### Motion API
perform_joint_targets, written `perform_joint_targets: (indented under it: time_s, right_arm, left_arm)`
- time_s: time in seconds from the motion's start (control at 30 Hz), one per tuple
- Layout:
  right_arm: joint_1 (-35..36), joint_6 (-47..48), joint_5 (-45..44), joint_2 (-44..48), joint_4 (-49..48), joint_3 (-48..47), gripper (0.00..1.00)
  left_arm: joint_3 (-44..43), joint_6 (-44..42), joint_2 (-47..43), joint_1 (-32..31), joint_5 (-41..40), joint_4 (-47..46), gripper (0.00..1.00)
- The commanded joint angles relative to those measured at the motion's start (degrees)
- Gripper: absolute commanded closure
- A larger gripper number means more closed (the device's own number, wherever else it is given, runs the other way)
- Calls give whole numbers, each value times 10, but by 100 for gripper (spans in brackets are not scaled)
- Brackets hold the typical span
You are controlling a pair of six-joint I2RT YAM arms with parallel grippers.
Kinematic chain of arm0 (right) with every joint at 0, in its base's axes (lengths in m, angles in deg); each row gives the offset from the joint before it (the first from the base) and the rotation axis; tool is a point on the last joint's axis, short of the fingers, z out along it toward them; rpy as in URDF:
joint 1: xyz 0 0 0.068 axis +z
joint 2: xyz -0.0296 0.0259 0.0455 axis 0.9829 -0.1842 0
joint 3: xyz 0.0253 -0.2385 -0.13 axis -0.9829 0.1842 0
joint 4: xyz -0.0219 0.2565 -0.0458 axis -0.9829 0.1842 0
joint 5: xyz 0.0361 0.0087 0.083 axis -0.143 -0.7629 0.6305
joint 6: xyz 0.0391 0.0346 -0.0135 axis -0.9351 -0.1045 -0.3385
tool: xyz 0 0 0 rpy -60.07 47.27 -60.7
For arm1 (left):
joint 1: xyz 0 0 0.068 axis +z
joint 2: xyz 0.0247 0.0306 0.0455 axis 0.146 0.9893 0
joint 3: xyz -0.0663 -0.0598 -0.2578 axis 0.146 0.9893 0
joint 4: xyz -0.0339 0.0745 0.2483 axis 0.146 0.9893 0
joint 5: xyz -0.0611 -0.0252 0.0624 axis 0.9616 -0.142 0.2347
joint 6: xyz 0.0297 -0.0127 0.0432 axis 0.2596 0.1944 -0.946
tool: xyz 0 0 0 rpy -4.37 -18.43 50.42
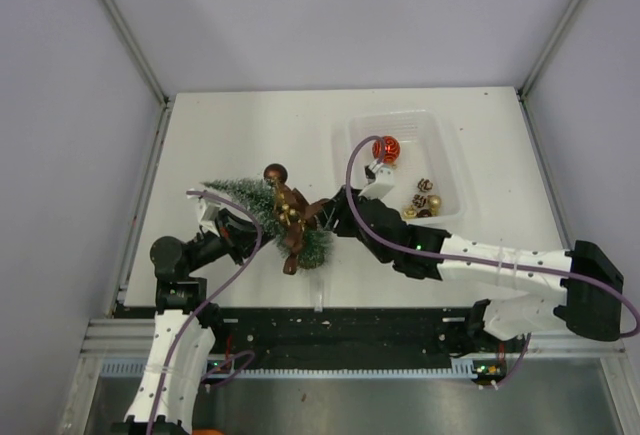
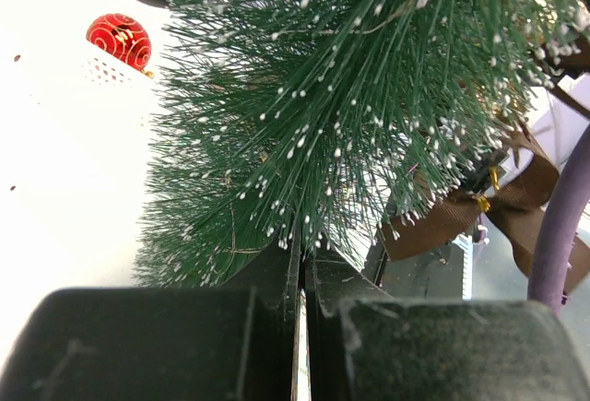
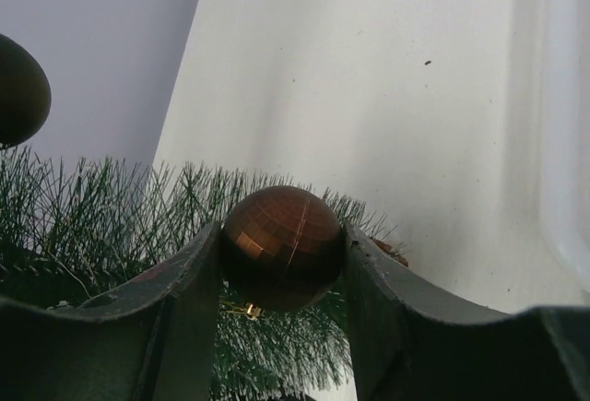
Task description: Decorate the small christmas tree
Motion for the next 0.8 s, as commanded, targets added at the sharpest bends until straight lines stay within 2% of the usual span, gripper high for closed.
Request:
perform_joint_targets:
  time_s: [0.0,0.37,0.77]
  right_arm:
    - [18,-14,-21,25,27,7,100]
    - [31,-40,-48,112,50,59,100]
    - [31,-6,-8,81,-28,37,100]
  left_arm:
    - [2,2,-5,-2,-8,-37,100]
    - [2,-3,-2,-1,-12,-32,100]
    - [0,-10,-1,-2,-17,-22,100]
